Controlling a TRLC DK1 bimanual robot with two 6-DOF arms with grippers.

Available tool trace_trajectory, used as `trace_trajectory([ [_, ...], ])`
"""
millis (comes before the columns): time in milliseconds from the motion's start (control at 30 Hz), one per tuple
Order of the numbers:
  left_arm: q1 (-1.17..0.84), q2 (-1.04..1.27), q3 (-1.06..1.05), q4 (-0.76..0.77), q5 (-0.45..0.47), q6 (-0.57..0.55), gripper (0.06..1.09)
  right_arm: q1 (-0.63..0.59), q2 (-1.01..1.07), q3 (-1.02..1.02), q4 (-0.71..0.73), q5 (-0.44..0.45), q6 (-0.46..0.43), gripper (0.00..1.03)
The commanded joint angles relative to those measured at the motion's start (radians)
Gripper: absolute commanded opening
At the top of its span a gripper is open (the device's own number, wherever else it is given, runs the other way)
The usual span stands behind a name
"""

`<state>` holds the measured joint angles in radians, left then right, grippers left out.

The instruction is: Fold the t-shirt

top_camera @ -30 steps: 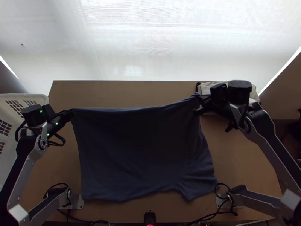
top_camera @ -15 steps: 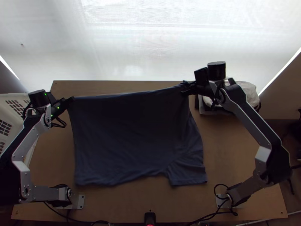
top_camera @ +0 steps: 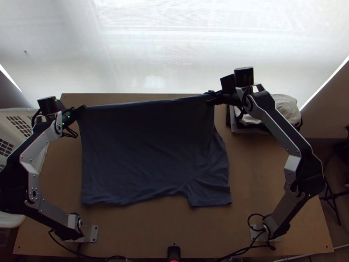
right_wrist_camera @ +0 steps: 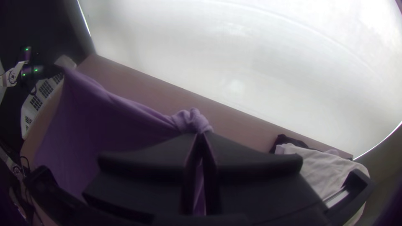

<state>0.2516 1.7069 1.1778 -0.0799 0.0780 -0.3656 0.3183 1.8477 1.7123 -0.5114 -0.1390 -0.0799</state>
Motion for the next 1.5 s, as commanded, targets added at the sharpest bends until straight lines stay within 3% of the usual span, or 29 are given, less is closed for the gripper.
trace_trajectory([
  [0, -0.005, 0.085, 0.06, 0.011, -0.044, 0.002, 0.1, -0.005, 0.013, 0.012, 0.007, 0.003, -0.008, 0.14],
  [33, -0.005, 0.088, 0.065, 0.02, -0.044, 0.002, 0.26, -0.007, 0.012, 0.012, 0.008, 0.003, -0.009, 0.22],
  [67, -0.008, 0.085, 0.069, 0.012, -0.044, 0.002, 0.5, -0.007, 0.008, 0.01, 0.011, 0.003, -0.008, 0.31],
  [133, -0.018, 0.071, 0.074, 0.008, -0.035, 0.01, 1.01, -0.012, 0.001, 0.006, 0.013, 0.003, 0.003, 0.65],
  [167, -0.021, 0.068, 0.086, -0.008, -0.034, 0.011, 1.05, -0.013, -0.005, 0.001, 0.013, 0.003, 0.008, 0.87],
  [200, -0.025, 0.059, 0.098, -0.034, -0.032, 0.011, 1.05, -0.015, -0.015, -0.005, 0.011, 0.004, 0.012, 1.0],
  [333, -0.028, -0.033, 0.091, -0.089, -0.034, 0.033, 1.05, -0.031, -0.131, -0.063, -0.01, 0.004, 0.055, 1.0],
  [500, -0.034, -0.251, 0.023, -0.23, -0.034, 0.096, 1.04, -0.056, -0.281, -0.155, -0.309, 0.001, 0.083, 1.0],
  [633, -0.035, -0.449, -0.093, -0.327, -0.029, 0.169, 1.04, -0.068, -0.426, -0.382, -0.377, -0.077, 0.077, 0.99],
  [767, -0.035, -0.615, -0.219, -0.37, -0.026, 0.183, 1.04, -0.068, -0.449, -0.474, -0.521, -0.085, 0.069, 0.99],
  [800, -0.038, -0.644, -0.236, -0.382, -0.026, 0.183, 1.04, -0.079, -0.446, -0.491, -0.544, -0.123, 0.068, 0.99],
  [900, -0.071, -0.691, -0.256, -0.429, -0.026, 0.178, 1.04, -0.133, -0.424, -0.548, -0.564, -0.297, 0.091, 0.97],
  [1467, -0.08, -0.762, -0.251, -0.5, -0.026, 0.159, 1.04, -0.102, -0.329, -0.767, -0.426, -0.318, 0.101, 0.88],
])
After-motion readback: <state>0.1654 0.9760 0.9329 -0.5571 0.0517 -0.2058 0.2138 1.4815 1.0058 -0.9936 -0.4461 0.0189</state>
